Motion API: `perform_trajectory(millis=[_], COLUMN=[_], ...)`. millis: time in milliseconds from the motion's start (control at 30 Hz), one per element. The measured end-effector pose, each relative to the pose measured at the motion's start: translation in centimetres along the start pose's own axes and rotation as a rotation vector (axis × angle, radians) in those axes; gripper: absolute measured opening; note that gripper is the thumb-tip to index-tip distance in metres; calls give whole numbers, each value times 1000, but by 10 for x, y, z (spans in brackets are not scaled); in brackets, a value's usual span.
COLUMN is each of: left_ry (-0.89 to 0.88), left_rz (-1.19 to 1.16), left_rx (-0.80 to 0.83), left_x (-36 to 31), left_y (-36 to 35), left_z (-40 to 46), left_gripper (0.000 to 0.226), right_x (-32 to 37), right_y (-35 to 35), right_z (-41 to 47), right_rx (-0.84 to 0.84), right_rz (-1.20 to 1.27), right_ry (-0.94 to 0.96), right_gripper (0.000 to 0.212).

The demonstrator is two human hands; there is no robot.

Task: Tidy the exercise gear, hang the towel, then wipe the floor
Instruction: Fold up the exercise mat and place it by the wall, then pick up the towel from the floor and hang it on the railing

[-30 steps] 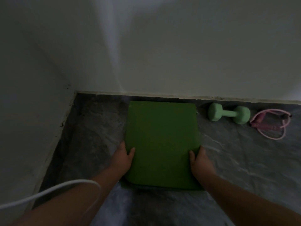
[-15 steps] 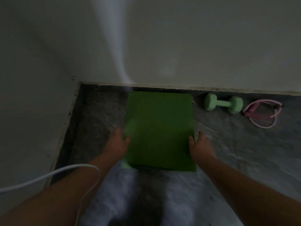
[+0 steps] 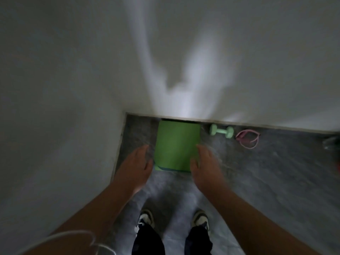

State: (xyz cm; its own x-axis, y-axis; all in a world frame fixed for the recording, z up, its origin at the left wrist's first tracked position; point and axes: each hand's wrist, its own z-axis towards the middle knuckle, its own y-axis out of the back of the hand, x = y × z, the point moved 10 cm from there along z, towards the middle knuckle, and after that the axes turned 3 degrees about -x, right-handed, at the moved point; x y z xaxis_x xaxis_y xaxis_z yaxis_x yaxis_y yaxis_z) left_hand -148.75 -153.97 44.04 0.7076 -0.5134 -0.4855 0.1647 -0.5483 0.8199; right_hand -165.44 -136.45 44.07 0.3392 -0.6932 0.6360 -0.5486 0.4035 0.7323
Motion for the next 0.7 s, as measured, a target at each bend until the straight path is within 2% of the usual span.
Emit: perform_trajectory(millis=[167,300,433,700], left_ry=[-209,-307,-285,-122], left_rz=[135,213,280,322], left_rx=[-129,-252,-309,-421], left_x=[-93,-147,-162,-159], left_y=[152,246,297,326], left_z=[-84,-141,-180,-243], left_gripper=[61,59,60,62], right_x=[157,237,272,298], right_y=[123,199,231,267], right_z=[-75,-128,-174,-206], right_rx=[-1,-102,-147,-119], right_rz=[-163,-300,-370,-304], right_ry=[226,352,386,535], right_gripper=[56,62,66,66])
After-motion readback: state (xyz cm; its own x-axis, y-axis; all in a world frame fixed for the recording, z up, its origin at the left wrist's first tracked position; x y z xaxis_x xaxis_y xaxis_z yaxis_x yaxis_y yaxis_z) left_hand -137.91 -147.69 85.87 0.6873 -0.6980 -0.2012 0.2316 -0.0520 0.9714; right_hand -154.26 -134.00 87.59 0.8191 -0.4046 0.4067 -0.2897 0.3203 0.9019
